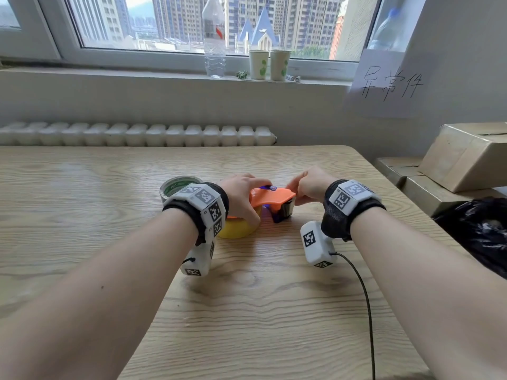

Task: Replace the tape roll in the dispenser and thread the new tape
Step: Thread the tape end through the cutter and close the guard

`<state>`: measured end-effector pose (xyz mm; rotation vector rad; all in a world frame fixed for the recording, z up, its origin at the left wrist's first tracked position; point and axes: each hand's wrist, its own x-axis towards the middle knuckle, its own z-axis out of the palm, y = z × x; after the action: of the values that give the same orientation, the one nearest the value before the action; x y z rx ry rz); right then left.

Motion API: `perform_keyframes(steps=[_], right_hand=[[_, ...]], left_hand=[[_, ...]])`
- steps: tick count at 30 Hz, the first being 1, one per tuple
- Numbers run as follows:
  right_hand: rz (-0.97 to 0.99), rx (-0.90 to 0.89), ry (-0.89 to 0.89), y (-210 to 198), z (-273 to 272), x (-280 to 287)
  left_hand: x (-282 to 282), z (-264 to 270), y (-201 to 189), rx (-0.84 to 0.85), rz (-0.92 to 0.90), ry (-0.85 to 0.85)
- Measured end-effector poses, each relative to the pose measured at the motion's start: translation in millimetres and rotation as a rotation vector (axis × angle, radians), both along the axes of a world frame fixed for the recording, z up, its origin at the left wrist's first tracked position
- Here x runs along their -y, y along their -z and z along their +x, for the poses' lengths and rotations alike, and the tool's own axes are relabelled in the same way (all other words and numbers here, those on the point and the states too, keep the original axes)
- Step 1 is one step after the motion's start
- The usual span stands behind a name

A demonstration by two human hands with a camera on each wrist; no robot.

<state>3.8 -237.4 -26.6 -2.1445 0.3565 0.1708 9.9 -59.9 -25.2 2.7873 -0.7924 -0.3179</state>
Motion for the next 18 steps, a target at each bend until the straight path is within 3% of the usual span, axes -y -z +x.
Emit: perform_keyframes(steps=[4, 14, 18], right_hand=[[0.018, -0.026, 0.032, -5.8, -1.1, -5.1], [-0.265, -0.044, -0.105, -13.6, -9.5, -14.2], [-0.263, -0.048, -0.106, -14.2, -7.5, -16.9]], left_hand=[[0.2, -0.3, -0.1, 0.008, -0.008, -0.001], [0.3, -0.4, -0.6, -0.006, -0.015, -0.005], [0.0, -0.1, -0.2, -0.008, -0.026, -0.005]])
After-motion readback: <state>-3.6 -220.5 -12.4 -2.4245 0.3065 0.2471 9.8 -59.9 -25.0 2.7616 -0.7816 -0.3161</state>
